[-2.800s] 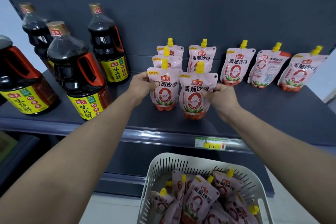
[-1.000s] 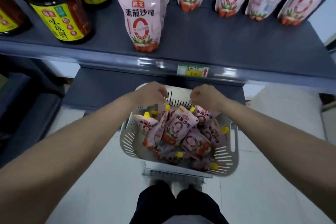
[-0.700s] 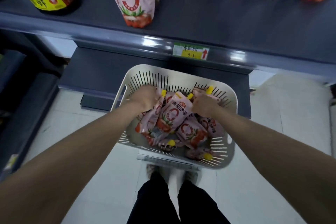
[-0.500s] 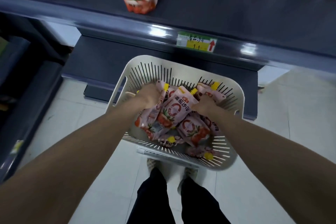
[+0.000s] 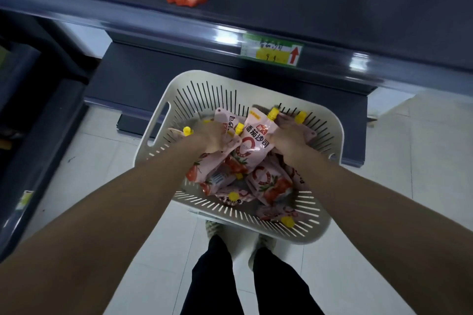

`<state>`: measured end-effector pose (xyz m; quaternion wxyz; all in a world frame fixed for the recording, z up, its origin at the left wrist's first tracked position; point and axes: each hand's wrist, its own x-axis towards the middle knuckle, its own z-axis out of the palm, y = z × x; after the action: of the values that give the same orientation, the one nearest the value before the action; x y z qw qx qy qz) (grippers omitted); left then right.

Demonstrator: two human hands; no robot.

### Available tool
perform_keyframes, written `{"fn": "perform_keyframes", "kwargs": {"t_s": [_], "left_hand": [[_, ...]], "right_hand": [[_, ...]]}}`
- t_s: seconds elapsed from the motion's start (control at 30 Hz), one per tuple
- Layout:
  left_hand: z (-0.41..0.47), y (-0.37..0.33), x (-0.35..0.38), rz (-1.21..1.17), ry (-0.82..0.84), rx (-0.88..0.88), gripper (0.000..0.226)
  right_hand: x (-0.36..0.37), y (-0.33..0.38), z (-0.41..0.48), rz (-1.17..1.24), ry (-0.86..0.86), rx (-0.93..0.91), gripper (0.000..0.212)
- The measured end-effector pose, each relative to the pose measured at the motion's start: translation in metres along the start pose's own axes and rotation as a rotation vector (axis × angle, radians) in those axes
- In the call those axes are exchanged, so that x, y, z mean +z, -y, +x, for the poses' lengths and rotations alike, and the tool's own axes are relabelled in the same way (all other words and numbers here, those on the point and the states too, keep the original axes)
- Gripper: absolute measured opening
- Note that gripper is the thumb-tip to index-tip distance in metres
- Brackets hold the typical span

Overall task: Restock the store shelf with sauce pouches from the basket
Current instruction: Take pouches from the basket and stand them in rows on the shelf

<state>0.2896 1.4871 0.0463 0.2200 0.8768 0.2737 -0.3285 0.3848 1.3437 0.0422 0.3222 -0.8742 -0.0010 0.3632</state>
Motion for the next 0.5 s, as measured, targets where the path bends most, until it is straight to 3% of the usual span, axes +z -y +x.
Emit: {"fn": "perform_keyframes", "kwargs": {"t_s": [0.03,0.13,0.17,0.3,0.4,0.5], "left_hand": [[-0.001,-0.003,-0.001,0.027,0.031,-0.005,0.01],[-0.001,-0.013,0.0,0.129,0.067,-0.029,0.052],[-0.002,-0.017,0.001,0.152,0.086,-0.022,0.057],[-0.001,-0.033,0.014,0.174,0.102,-0.02,0.059],[0.002,-0.038,0.027,0.126,0.162,-0.009,0.074],[0.004,-0.035,0.036,0.065,0.125,-0.014,0.061]], "right_hand": [[-0.005,0.005,-0.002,-0.025,-0.021,-0.038,0.026],[-0.019,0.01,-0.004,-0.113,-0.087,-0.123,0.021],[-0.023,0.009,-0.005,-0.12,-0.094,-0.161,0.021],[-0.038,-0.002,-0.015,-0.108,-0.081,-0.324,0.018],[-0.042,-0.007,-0.019,-0.112,-0.094,-0.401,0.016],[-0.046,-0.009,-0.025,-0.089,-0.108,-0.429,0.02]]}}
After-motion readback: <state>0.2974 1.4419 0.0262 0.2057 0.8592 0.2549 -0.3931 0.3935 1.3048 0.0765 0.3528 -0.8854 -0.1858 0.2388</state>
